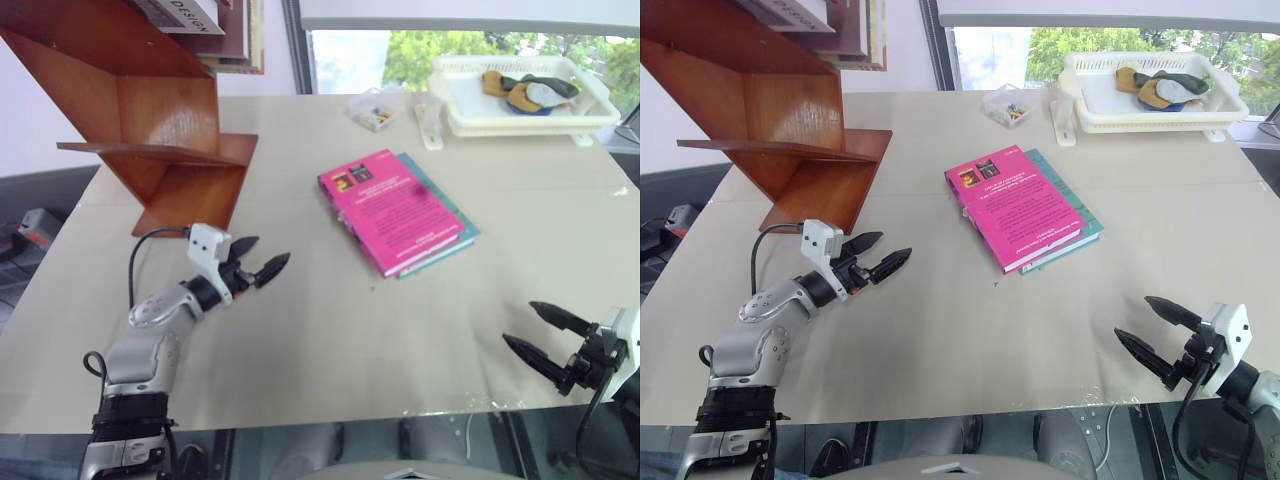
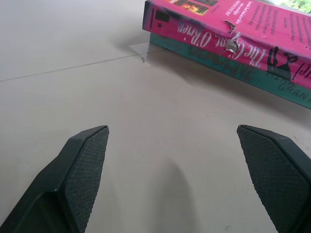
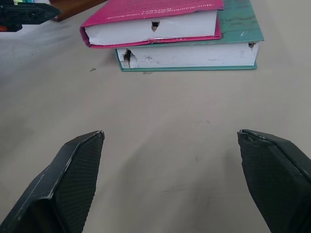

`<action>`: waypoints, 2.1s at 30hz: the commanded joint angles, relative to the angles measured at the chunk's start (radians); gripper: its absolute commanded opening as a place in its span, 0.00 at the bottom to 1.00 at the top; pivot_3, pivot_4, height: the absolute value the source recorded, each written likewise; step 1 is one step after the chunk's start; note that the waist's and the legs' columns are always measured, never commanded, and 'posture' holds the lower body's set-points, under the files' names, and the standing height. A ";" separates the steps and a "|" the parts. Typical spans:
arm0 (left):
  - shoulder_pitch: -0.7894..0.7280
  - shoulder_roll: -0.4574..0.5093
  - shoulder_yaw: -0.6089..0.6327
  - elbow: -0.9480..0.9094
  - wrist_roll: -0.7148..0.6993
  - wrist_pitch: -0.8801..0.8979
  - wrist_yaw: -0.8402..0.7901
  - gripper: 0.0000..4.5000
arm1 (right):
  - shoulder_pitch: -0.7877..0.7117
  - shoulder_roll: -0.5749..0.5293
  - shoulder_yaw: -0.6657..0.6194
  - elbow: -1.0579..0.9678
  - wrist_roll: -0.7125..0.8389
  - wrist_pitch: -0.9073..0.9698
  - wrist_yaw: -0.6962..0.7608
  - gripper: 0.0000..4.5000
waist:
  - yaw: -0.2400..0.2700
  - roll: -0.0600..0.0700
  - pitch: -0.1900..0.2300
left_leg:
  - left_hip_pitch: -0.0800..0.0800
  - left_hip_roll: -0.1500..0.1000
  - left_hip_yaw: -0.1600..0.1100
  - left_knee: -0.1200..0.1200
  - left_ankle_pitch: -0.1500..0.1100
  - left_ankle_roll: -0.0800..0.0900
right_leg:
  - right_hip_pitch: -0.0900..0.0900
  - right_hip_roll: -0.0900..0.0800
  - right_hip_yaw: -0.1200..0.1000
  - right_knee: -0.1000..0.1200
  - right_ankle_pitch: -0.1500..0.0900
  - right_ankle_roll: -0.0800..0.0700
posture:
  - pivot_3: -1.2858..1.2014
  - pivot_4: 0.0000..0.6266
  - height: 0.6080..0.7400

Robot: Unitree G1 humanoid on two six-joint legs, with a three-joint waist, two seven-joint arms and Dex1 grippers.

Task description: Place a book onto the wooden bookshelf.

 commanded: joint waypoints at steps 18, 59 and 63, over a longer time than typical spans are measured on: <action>0.059 0.031 0.093 -0.121 -0.214 0.147 -0.096 0.99 | -0.063 -0.020 -0.009 0.008 0.009 0.007 0.000 1.00 | -0.001 0.000 0.000 | 0.000 0.000 0.000 0.000 0.000 0.000 | 0.000 0.000 0.000 0.000 0.000 0.000 | 0.52 0.24 1.00; -0.661 -0.458 0.329 0.703 -0.525 0.874 0.462 0.99 | 0.081 0.008 -0.067 -0.412 0.071 0.034 -0.131 1.00 | 0.002 -0.007 0.002 | 0.000 -0.002 0.000 0.006 0.000 0.000 | 0.000 0.001 -0.003 0.004 0.000 0.001 | 0.52 0.24 1.00; -0.692 -0.435 0.364 0.793 -0.520 0.872 0.451 0.99 | 0.080 0.007 -0.065 -0.410 0.070 0.032 -0.128 1.00 | 0.002 -0.007 0.002 | 0.000 -0.002 0.000 0.006 0.000 0.000 | 0.000 0.001 -0.003 0.005 0.000 0.001 | 0.52 0.24 1.00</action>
